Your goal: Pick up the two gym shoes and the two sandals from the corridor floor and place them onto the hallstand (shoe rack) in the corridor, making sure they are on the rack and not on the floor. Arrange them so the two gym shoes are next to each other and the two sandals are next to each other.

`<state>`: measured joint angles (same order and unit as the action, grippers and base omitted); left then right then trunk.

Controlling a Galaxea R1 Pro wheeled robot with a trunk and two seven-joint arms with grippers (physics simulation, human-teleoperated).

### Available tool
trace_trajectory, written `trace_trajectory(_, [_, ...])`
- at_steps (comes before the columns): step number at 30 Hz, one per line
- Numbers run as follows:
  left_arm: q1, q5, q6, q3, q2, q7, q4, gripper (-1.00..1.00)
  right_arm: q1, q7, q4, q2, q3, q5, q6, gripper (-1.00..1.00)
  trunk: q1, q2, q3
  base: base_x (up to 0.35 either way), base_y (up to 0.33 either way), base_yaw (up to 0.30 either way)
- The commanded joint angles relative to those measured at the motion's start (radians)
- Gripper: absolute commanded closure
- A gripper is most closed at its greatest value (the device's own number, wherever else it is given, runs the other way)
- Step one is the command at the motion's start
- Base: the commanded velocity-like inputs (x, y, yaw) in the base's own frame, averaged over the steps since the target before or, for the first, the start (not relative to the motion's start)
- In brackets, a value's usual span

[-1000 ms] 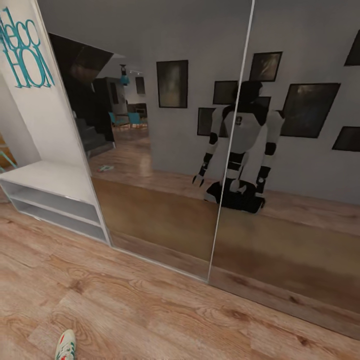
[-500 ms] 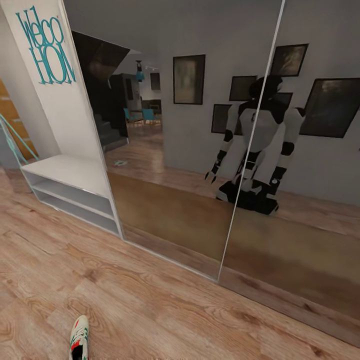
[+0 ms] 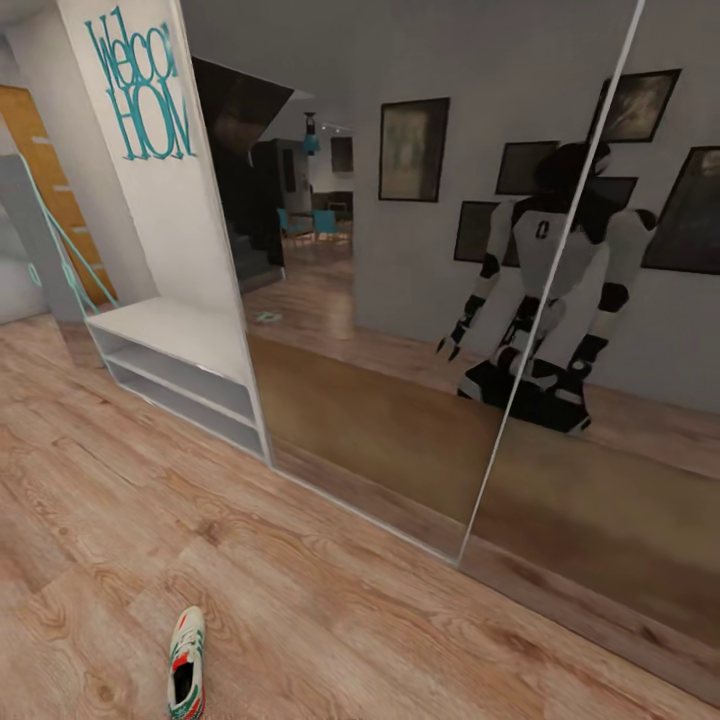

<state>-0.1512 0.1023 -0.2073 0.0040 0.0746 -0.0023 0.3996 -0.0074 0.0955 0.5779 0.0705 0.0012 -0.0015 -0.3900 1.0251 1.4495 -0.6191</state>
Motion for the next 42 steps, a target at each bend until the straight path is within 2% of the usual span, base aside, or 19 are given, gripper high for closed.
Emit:
trace_trajectory(1, [-0.001, 0.010, -0.003, -0.003, 0.000, 0.000, -0.001, -1.00, 0.000, 0.003, 0.000, 0.000, 0.000, 0.000, -0.003, -1.00, 0.000, 0.000, -0.002, 0.000, 0.188, 0.184])
trace_trajectory(13, [-0.001, 0.010, -0.003, -0.003, -0.001, 0.001, -0.001, -1.00, 0.000, 0.002, -0.001, 0.000, 0.000, 0.000, -0.003, -1.00, 0.000, 0.000, -0.017, 0.000, 0.207, 0.184])
trace_trajectory(42, [-0.001, 0.010, -0.003, -0.003, 0.001, 0.001, -0.002, -1.00, 0.000, 0.003, -0.001, 0.000, 0.000, 0.002, -0.003, -1.00, 0.000, 0.000, -0.053, 0.000, 0.005, 0.184])
